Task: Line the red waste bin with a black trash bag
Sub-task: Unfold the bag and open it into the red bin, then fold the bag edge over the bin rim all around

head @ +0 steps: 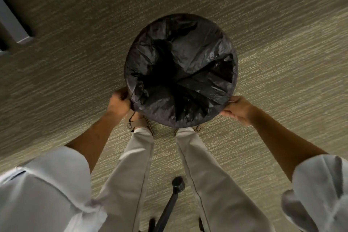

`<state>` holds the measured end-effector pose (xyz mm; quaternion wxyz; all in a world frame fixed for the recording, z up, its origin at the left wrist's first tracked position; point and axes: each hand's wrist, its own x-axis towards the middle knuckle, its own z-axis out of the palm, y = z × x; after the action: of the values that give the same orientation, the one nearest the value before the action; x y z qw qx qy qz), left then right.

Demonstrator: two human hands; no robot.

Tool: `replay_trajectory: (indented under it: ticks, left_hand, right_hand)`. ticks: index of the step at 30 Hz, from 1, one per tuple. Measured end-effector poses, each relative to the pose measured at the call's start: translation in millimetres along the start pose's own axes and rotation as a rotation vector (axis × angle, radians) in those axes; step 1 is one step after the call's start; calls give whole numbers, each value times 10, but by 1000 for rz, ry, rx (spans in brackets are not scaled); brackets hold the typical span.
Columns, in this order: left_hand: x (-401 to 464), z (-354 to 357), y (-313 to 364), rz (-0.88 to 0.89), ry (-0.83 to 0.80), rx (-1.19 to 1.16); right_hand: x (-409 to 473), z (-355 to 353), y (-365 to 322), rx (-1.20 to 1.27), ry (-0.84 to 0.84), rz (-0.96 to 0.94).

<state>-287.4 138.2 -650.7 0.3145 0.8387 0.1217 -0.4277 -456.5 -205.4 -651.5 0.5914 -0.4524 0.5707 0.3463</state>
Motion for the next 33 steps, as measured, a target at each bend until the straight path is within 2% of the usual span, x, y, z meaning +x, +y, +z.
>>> replay_trajectory:
  ticks: [3, 5, 11, 13, 16, 18, 21, 24, 28, 33]
  left_hand:
    - [121, -35, 78, -163, 99, -198]
    - [203, -55, 173, -278, 73, -346]
    - [227, -150, 564, -366, 117, -856]
    - [228, -177, 657, -268, 124, -791]
    - [251, -137, 695, -1, 227, -453]
    - [244, -102, 666, 50, 276, -414]
    - [250, -117, 669, -129, 207, -645]
    - [293, -164, 675, -304, 22, -798]
    - [386, -233, 695, -388, -214, -785]
    - [496, -262, 686, -427, -281, -645]
  right_hand:
    - [68, 31, -31, 212, 26, -81]
    - [90, 47, -60, 334, 5, -86]
    - [-53, 67, -113, 491, 4, -73]
    - [-150, 46, -137, 612, 31, -105]
    - [-312, 64, -201, 619, 62, -237]
    - [-358, 101, -202, 619, 83, -298]
    - [-318, 122, -194, 611, 99, -273]
    - [-267, 96, -237, 603, -7, -192]
    - [-203, 54, -314, 621, -123, -111]
    - [-136, 66, -333, 640, -152, -105]
